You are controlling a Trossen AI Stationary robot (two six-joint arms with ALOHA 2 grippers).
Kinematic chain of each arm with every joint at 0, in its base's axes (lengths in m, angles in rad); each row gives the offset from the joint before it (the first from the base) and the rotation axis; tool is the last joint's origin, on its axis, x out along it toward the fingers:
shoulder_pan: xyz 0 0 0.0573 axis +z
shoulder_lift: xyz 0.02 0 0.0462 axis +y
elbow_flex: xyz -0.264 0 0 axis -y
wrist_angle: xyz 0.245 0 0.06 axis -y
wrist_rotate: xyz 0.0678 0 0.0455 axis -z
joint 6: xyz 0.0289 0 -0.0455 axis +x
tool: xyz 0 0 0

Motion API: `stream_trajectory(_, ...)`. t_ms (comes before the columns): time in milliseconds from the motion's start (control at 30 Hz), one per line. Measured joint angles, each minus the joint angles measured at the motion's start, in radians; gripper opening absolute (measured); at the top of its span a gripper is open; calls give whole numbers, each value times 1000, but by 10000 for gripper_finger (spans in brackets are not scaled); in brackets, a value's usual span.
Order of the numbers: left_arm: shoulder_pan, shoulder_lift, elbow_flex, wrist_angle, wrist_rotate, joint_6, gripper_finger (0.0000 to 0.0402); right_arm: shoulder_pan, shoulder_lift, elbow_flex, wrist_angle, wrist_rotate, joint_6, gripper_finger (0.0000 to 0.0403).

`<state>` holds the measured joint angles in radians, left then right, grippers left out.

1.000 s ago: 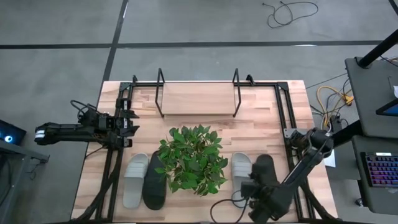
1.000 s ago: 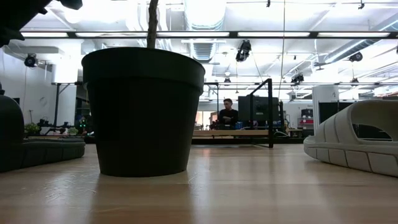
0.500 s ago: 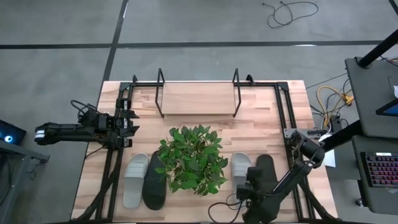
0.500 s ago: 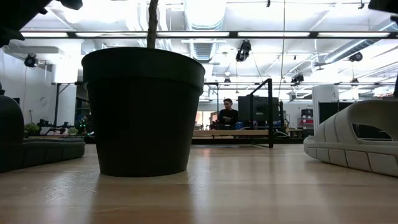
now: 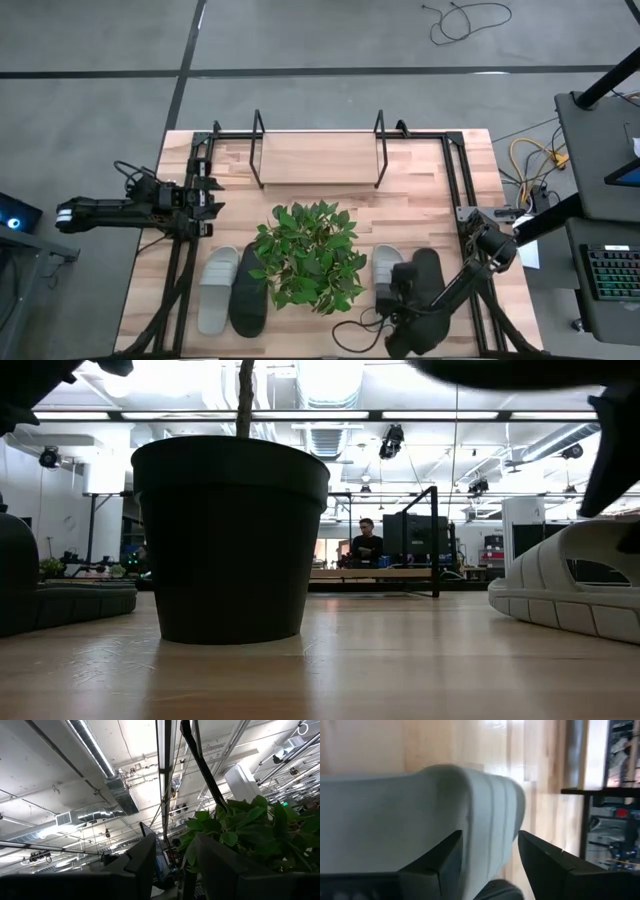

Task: Pick and place slides into the shelf
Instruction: Put the right gray slide on the shelf

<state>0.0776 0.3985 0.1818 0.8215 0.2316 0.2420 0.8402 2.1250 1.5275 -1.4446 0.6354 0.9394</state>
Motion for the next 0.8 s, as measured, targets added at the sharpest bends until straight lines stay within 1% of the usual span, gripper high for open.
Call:
stream_trajectory(367,0,0,0,-1,0,0,124,-5,0,-80,0,4,0,144)
stream_trajectory(500,0,0,0,-1,0,0,124,-5,0,-86,1,3,0,124)
stream_trajectory(600,0,0,0,-1,0,-1,124,-6,0,-86,4,-13,2,96)
stream_trajectory(767,0,1,0,-1,0,-2,124,-6,0,-86,3,-25,2,25)
stream_trajectory(800,0,2,0,-1,0,-2,124,-6,0,-86,3,-25,-2,18)
